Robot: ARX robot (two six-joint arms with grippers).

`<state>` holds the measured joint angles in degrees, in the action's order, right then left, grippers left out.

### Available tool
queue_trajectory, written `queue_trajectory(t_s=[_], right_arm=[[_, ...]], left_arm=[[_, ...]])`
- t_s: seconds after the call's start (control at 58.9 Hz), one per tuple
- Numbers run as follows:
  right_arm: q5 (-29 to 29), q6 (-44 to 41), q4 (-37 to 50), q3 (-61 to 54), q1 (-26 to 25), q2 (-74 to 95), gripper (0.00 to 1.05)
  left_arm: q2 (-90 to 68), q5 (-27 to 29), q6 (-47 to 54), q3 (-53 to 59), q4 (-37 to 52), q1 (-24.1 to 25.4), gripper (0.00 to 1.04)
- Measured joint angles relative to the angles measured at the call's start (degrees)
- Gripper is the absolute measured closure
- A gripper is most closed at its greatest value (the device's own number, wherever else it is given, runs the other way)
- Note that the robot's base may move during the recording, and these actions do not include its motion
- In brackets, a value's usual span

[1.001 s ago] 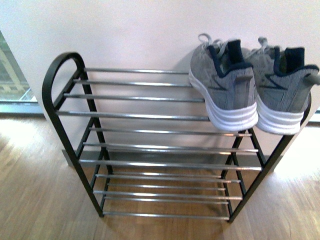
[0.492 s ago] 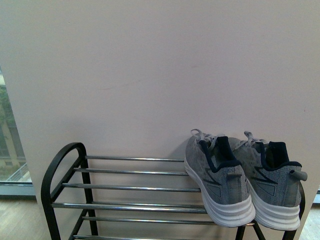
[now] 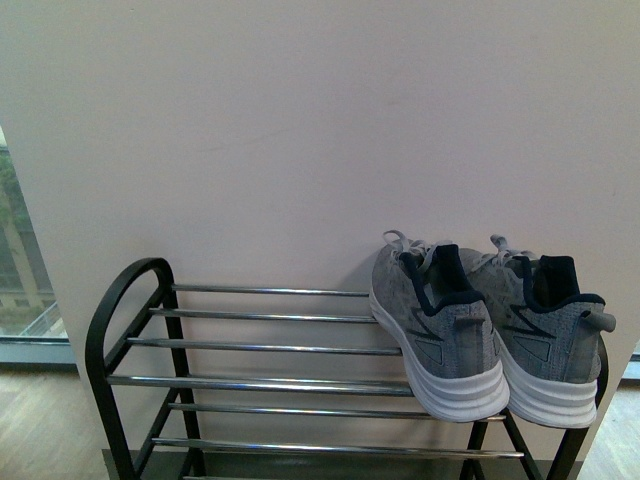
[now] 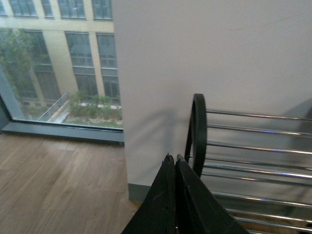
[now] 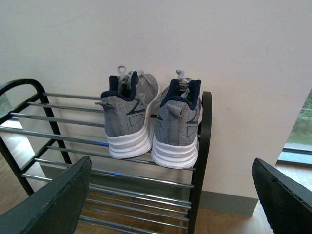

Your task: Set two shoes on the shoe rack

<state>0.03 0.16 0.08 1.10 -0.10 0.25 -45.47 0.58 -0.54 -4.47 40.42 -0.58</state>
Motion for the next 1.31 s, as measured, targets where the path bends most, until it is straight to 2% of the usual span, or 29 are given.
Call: queue_trajectory(t_s=[0.17, 0.696, 1.306], right_arm=[[-0.02, 0.00, 0.00, 0.00, 0.00, 0.00, 0.09], [-0.02, 0.00, 0.00, 0.00, 0.00, 0.00, 0.09], [-0.02, 0.00, 0.00, 0.00, 0.00, 0.00, 0.09]], left_arm=[[3.30, -0.46, 0.00, 3.26, 0.11, 0.33, 1.03], [23.19, -0.55, 0.04, 3.63, -18.21, 0.33, 1.03], [36.28, -0.55, 0.04, 3.63, -31.23, 0.33, 1.03]])
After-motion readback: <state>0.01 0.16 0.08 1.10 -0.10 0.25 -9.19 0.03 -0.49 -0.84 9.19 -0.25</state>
